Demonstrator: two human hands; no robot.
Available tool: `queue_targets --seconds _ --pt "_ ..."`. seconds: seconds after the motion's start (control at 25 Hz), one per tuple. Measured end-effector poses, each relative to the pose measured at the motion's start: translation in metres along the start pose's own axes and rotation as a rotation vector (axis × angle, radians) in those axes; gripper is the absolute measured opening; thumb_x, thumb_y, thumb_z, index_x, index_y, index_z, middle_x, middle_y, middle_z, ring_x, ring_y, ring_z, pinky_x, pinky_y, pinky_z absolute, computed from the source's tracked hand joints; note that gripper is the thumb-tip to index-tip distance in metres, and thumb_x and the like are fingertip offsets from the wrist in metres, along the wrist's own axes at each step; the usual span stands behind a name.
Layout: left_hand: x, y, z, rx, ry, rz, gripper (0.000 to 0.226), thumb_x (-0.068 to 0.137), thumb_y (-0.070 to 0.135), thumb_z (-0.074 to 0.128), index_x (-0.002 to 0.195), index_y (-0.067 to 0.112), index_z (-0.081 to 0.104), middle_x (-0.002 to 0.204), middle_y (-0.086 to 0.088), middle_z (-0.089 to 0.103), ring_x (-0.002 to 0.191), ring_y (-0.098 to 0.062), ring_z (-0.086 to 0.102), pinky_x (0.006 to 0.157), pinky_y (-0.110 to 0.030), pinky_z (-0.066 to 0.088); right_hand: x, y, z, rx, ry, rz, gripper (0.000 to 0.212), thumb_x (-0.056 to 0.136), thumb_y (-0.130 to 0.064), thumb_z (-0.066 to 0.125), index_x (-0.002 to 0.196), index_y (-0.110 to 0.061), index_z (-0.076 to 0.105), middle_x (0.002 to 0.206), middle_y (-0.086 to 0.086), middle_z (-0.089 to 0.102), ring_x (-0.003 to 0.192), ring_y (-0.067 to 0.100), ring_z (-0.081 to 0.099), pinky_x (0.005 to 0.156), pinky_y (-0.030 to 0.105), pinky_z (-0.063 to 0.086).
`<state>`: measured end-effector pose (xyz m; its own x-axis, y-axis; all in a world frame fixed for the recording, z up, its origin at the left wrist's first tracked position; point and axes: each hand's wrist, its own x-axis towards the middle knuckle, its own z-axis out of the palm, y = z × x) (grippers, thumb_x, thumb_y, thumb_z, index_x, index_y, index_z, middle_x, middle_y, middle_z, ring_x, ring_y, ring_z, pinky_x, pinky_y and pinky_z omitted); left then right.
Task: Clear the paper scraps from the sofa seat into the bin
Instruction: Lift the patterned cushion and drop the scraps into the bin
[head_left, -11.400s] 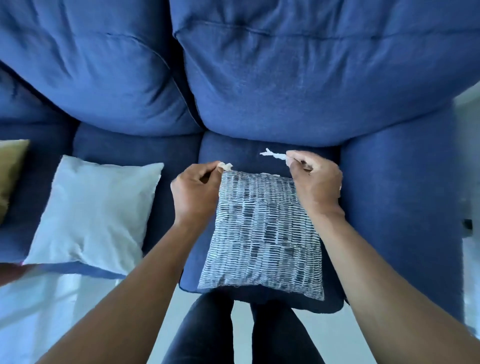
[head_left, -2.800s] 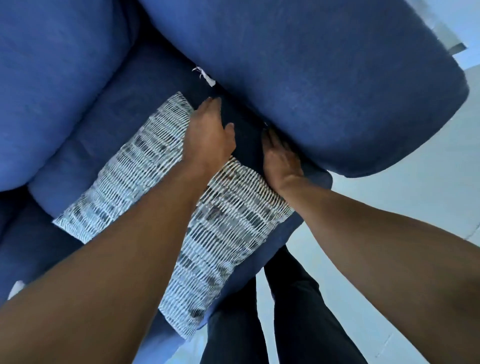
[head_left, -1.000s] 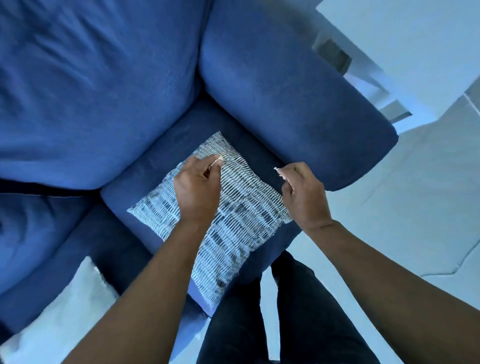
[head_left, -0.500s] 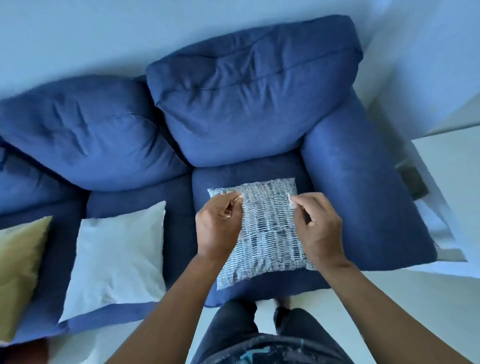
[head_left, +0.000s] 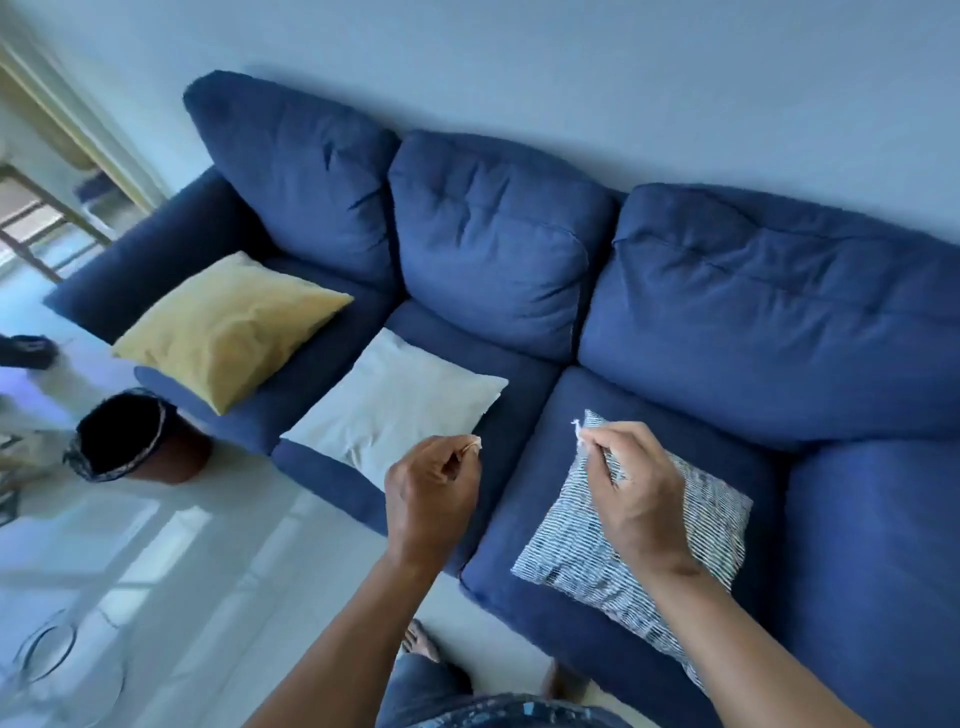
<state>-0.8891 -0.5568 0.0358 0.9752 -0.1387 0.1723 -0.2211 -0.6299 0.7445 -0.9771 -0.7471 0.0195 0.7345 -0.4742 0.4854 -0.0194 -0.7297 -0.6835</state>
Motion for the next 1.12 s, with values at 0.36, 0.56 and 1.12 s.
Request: queue_targets --seconds 0.36,0.56,1.12 --pt "0.029 -0.133 -0.166 0.073 0.318 -0.184 0.009 0.084 0.017 0.076 0.081 0.025 0.078 0.072 0.011 0.069 0.064 -0.005 0.063 0.062 -0.014 0.047 0.026 -0.153 0.172 0.183 -0.263 -0.233 0.015 0.087 0.006 0.069 0.095 -0.006 0.074 0.093 0.003 0.067 0.084 0.008 0.063 0.085 0.009 0.045" --pt "0.036 -0.205 -0.260 0.071 0.472 -0.255 0.008 0.085 0.015 0.075 0.080 0.021 0.078 0.081 0.013 0.072 0.063 -0.002 0.065 0.063 -0.008 0.045 0.020 -0.245 0.261 0.259 -0.336 -0.320 0.014 0.088 0.004 0.068 0.094 -0.007 0.073 0.093 0.001 0.066 0.083 0.012 0.065 0.079 0.018 0.053" --pt "0.111 -0.336 -0.366 0.130 0.649 -0.429 0.009 0.085 0.013 0.077 0.088 0.021 0.079 0.084 0.013 0.072 0.068 -0.002 0.066 0.067 -0.011 0.049 0.056 -0.378 0.477 0.437 -0.591 -0.469 0.012 0.087 0.001 0.071 0.092 -0.010 0.072 0.089 -0.001 0.065 0.079 0.007 0.061 0.074 0.022 0.053"
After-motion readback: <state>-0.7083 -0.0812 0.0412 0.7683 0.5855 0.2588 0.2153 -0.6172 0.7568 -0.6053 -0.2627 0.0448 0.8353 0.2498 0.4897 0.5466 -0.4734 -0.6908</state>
